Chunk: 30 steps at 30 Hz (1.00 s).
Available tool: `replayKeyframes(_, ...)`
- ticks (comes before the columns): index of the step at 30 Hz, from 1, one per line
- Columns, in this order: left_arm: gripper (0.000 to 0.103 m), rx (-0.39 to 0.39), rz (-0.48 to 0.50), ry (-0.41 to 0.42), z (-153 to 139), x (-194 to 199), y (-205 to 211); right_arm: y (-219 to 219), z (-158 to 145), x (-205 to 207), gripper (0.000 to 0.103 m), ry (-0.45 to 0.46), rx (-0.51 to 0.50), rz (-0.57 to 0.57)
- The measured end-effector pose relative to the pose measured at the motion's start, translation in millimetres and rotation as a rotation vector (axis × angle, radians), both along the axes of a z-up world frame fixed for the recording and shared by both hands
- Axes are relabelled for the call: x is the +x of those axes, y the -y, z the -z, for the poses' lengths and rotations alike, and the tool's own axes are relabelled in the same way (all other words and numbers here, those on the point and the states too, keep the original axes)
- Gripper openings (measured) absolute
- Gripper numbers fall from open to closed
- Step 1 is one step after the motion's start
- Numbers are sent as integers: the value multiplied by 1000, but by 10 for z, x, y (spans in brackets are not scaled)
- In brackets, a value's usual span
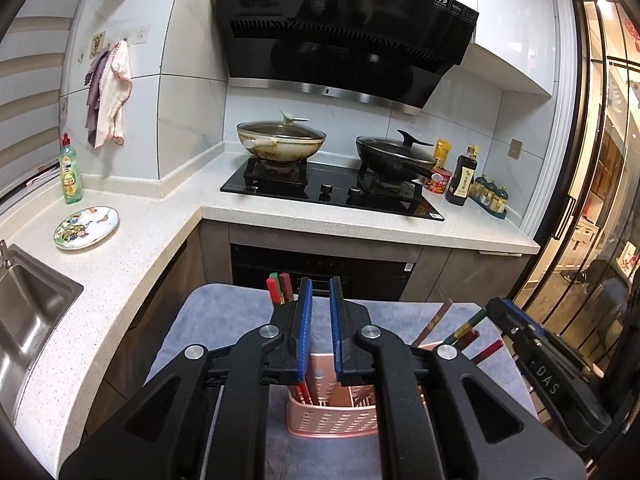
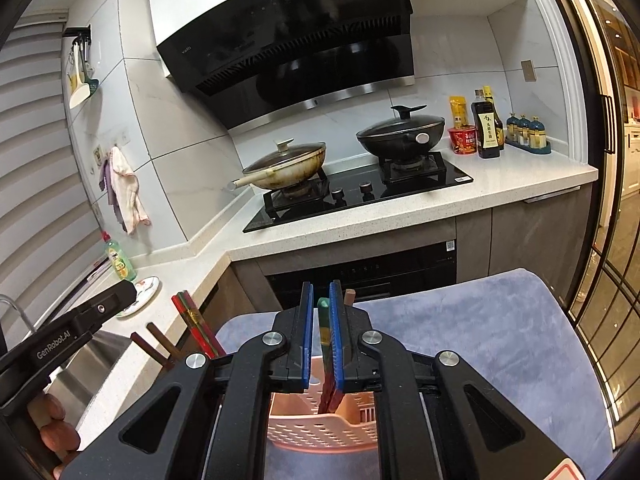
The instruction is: Organize utensils
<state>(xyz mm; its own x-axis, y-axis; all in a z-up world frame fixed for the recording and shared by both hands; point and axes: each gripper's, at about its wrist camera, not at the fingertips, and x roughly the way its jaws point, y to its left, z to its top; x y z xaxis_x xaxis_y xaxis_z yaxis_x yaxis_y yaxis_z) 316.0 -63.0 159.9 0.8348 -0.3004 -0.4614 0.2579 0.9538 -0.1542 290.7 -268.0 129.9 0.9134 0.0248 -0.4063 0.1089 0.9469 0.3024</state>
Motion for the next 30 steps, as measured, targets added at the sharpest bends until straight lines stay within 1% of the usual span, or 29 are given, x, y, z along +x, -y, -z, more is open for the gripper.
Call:
replayKeyframes(1, 14, -1, -2, -2, 5, -2, -11, 0, -9, -10, 12, 1, 0, -1)
replayKeyframes(2, 20, -4, -6, -2, 0, -13, -16, -2, -20, -35, 12, 3, 0, 0)
replayKeyframes(3, 23, -6, -12, 1, -3, -36, -32, -6, -34, -52, 12, 5, -1, -1)
replayKeyframes(4, 24, -8, -14, 4, -6, -48, -40, -17, -47, -71, 13, 8, -3, -2)
replayKeyframes(5, 27, -7, -16, 6, -14, -68, -46, -28, -62, -103, 13, 10, -8, -3)
replayKeyframes(6, 30, -6, -18, 8, -19, -88, -49, -38, -69, -127, 14, 12, -9, -3)
replayKeyframes(8, 35, 0, -23, 13, -27, -141, -54, -49, -79, -195, 20, 16, -7, -6)
replayKeyframes(9, 36, 6, -26, 15, -31, -176, -56, -52, -78, -226, 24, 17, -6, -8)
replayKeyframes(10, 36, 11, -26, 17, -29, -207, -55, -63, -78, -266, 25, 19, -8, -9)
replayKeyframes(16, 39, 29, -26, 7, -8, -376, -61, -140, -53, -478, 25, 6, -32, -26)
replayKeyframes(18, 45, 32, -26, 8, -1, -444, -68, -162, -41, -561, 25, 0, -32, -33)
replayKeyframes(19, 46, 35, -27, 10, 1, -490, -70, -173, -37, -597, 26, -3, -35, -34)
replayKeyframes(21, 46, 44, -25, 13, 7, -576, -75, -214, -24, -694, 30, -12, -56, -32)
replayKeyframes(23, 47, 52, -25, 15, 18, -650, -73, -245, -12, -787, 32, -16, -68, -33)
replayKeyframes(24, 48, 56, -23, 15, 25, -684, -73, -257, -4, -824, 32, -19, -70, -35)
replayKeyframes(27, 48, 68, -15, 9, 84, -815, -76, -292, 36, -970, 38, -29, -72, -40)
replayKeyframes(30, 48, 82, -18, -1, 157, -919, -86, -343, 87, -1103, 38, -44, -93, -40)
